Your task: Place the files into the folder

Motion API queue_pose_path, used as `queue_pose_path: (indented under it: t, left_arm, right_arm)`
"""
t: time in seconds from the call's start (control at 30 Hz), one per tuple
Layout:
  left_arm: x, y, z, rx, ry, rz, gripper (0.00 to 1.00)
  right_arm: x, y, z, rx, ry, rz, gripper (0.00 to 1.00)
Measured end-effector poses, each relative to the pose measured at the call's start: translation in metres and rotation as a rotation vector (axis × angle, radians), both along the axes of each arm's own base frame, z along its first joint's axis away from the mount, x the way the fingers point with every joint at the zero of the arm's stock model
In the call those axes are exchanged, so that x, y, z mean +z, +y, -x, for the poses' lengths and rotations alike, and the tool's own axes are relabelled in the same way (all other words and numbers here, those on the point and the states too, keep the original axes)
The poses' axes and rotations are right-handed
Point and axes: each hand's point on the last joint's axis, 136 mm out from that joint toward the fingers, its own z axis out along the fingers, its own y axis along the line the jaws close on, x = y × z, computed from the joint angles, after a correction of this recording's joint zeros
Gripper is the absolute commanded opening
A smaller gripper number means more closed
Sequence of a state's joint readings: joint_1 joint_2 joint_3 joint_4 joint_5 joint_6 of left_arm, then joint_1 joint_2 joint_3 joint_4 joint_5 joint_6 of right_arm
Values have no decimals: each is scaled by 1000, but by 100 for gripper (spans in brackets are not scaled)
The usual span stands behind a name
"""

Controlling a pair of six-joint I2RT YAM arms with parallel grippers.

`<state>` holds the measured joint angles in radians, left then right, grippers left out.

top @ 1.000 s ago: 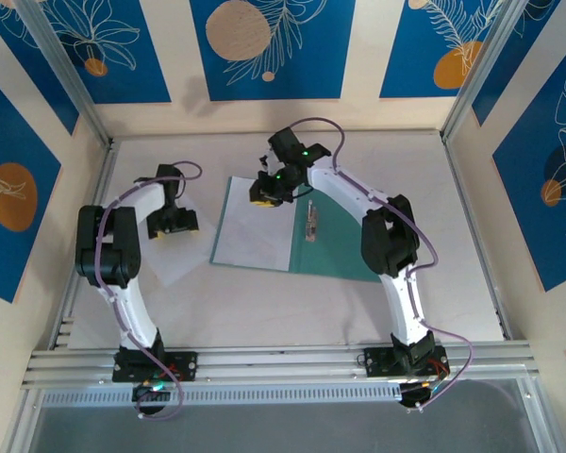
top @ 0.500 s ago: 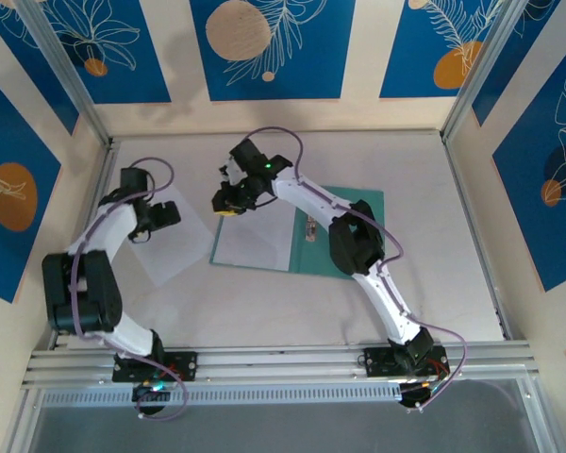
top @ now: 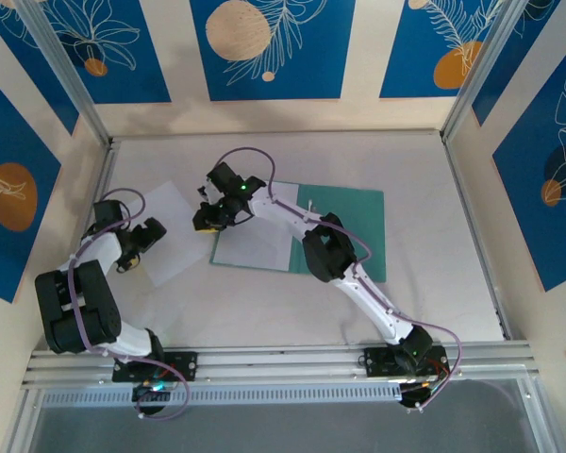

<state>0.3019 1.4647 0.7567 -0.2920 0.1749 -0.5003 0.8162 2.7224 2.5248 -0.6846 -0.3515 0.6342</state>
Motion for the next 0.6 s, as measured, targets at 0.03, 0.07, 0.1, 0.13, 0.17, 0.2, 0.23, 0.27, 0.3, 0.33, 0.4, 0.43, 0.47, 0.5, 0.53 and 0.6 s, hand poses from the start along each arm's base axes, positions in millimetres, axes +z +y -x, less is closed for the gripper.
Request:
queue_pose_path:
  t: [0.03,0.07,0.1,0.13,0.17,0.2,0.23,0.27,0.3,0.33,0.4,0.43,0.47,0.5,0.53,0.6]
  left_arm:
    - [-2,-2,-2,-4,-5,16,100]
    - [-4,-4,-3,-6,-8,31,100]
    - [-5,-5,-4,-11,-8,42,100]
    - [-7,-7,-5,-14,-9,55,100]
    - [-8,-9,-6,-15,-13,64,100]
    - [-9,-10,-6,-19,-15,71,100]
    - [-9,-11,-7,-23,-17,80,100]
    - [-9,-12,-8,-26,-19,84,100]
    - [-9,-13,-9,-29,-22,89,100]
    - [-10,-14,-10,-32,-26,94,100]
    - [-10,-15,-12,-37,-32,103,100]
    - [-10,-15,-13,-40,-36,107,100]
    - [-10,-16,-14,-43,-41,111,100]
    - [-10,-17,-15,-46,-46,116,100]
    - [-9,-17,-17,-49,-51,120,100]
    - [-9,-18,-18,-54,-56,128,100]
  right_arm:
    - [-4,-1,0,-3,2,8,26]
    - [-7,-1,-1,-5,3,13,26]
    - [-9,-1,-1,-7,3,17,26]
    - [-10,-1,-1,-7,4,19,26]
    - [-11,-2,-1,-8,2,20,26]
    - [-11,-1,-1,-9,0,22,26]
    - [-11,-1,-2,-12,-5,25,26]
    - [-12,-2,-3,-16,-10,30,26]
    - [-13,-2,-3,-18,-14,35,26]
    - [-14,-2,-3,-19,-18,40,26]
    - [-15,-2,-2,-21,-21,49,26]
    - [-15,-2,-1,-20,-21,51,26]
    - [-16,-2,0,-19,-21,54,26]
    - [-16,-2,1,-18,-21,56,26]
    - [-17,-2,2,-15,-21,59,26]
    - [-19,-1,4,-12,-19,64,26]
